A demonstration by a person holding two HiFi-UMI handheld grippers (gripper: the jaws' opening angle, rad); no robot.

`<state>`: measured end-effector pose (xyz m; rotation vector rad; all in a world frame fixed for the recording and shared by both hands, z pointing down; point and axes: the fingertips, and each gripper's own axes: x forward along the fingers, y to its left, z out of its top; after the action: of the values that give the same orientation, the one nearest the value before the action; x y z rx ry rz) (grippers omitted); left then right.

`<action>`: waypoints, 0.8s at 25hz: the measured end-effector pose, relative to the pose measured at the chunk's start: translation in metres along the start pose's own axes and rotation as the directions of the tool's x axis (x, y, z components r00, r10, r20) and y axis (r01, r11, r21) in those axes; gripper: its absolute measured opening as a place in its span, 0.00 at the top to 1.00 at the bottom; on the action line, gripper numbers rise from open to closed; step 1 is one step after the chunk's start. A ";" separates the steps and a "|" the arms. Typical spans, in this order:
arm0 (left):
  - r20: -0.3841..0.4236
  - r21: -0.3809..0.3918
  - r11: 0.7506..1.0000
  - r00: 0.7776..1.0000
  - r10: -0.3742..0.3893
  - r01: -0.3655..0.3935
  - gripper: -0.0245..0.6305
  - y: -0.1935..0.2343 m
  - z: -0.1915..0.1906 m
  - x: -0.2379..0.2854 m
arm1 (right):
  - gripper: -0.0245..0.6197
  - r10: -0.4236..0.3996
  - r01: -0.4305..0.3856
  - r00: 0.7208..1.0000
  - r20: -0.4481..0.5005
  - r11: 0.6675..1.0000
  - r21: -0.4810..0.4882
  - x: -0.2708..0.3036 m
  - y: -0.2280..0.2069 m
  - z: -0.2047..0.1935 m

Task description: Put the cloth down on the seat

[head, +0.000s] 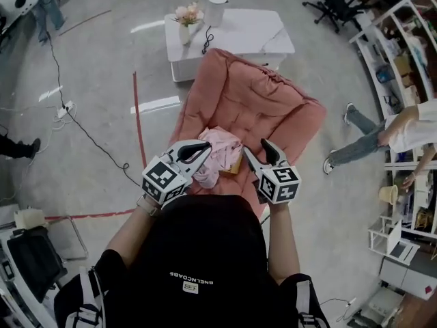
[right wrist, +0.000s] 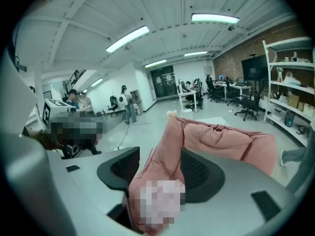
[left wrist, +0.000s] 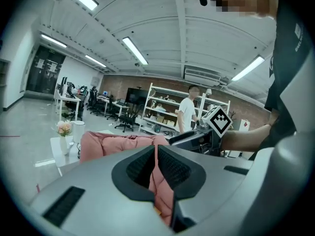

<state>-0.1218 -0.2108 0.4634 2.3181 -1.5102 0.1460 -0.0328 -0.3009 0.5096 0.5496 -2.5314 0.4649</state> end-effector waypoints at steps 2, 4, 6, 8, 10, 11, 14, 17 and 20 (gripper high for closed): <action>0.000 0.015 0.999 0.999 -0.033 0.033 0.94 -0.007 0.008 0.007 | 0.55 0.000 -0.002 0.998 0.067 1.000 0.029 -0.019 0.006 0.011; 0.001 0.036 0.997 0.997 -0.073 0.073 0.94 -0.014 0.017 0.016 | 0.55 -0.009 0.003 0.991 0.132 0.999 0.048 -0.037 0.009 0.020; 0.000 0.053 0.992 0.994 -0.112 0.112 0.94 -0.020 0.023 0.024 | 0.55 -0.018 0.005 0.981 0.196 0.998 0.067 -0.053 0.011 0.029; -0.003 0.067 0.987 0.989 -0.146 0.146 0.94 -0.026 0.029 0.032 | 0.55 -0.028 0.007 0.966 0.257 0.996 0.086 -0.068 0.011 0.037; -0.006 0.079 0.981 0.984 -0.179 0.179 0.94 -0.035 0.034 0.040 | 0.55 -0.047 0.015 0.950 0.309 0.994 0.105 -0.086 0.011 0.040; -0.009 0.085 0.977 0.981 -0.195 0.195 0.94 -0.040 0.036 0.043 | 0.55 -0.061 0.024 0.943 0.328 0.993 0.115 -0.094 0.010 0.040; -0.016 0.108 0.965 0.971 -0.238 0.238 0.94 -0.056 0.043 0.055 | 0.55 -0.112 0.063 0.926 0.361 0.987 0.146 -0.119 0.003 0.035; -0.015 0.126 0.954 0.962 -0.274 0.273 0.94 -0.071 0.049 0.066 | 0.55 -0.162 0.092 0.907 0.388 0.977 0.193 -0.141 -0.006 0.024; -0.020 0.137 0.942 0.951 -0.308 0.308 0.94 -0.086 0.053 0.073 | 0.57 -0.208 0.118 0.888 0.410 0.965 0.234 -0.161 -0.012 0.013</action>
<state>-0.0197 -0.2619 0.4136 2.6313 -1.1487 0.1700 0.0950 -0.2703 0.4149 1.0379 -2.8351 0.5983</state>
